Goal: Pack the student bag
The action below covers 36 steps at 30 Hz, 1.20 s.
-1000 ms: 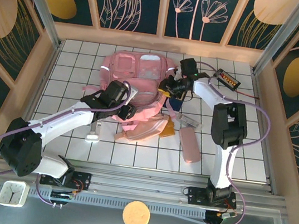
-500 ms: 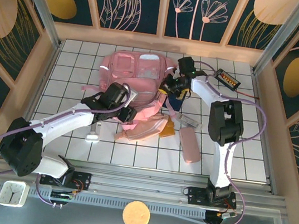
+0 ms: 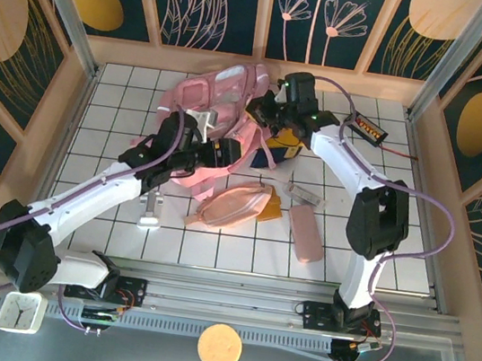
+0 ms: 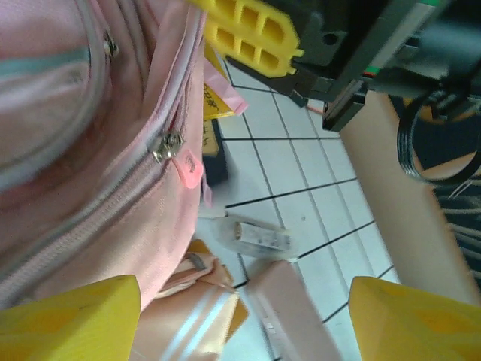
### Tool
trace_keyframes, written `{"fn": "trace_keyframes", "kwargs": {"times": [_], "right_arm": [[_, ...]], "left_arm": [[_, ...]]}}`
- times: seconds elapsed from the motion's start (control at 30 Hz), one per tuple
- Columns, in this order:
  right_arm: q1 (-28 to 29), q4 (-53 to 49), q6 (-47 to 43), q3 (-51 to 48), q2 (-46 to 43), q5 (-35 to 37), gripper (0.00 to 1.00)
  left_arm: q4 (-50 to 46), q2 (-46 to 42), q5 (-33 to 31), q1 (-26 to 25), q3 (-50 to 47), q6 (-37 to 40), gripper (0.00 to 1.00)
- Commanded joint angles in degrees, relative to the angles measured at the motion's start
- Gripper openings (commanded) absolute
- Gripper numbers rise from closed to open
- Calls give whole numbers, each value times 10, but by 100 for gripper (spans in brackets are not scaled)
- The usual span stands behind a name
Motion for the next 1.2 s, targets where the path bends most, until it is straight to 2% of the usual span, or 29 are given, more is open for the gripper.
{"fn": "trace_keyframes", "kwargs": {"times": [0.0, 0.13, 0.3, 0.43, 0.6, 0.8, 0.9, 1.03, 1.17], "right_arm": [[11, 97, 37, 0, -41, 14, 0], [18, 106, 41, 16, -44, 18, 0], [43, 106, 43, 27, -46, 16, 0], [59, 108, 47, 32, -45, 14, 0], [77, 111, 47, 43, -39, 7, 0], [96, 120, 53, 51, -32, -5, 0], [102, 128, 56, 49, -31, -11, 0], [106, 133, 60, 44, -31, -19, 0], [104, 136, 55, 30, -37, -23, 0]], "left_arm": [[-18, -9, 4, 8, 14, -128, 73], [-52, 2, 3, 23, 29, -164, 72], [-22, 8, 10, 46, 8, -198, 67], [-56, 40, 19, 47, 50, -181, 63], [-123, 76, 1, 46, 105, -138, 60], [-161, 104, -14, 46, 141, -116, 57], [-176, 123, -22, 47, 161, -104, 50], [-186, 138, -28, 50, 173, -96, 30], [-190, 138, -30, 55, 173, -96, 20]]}}
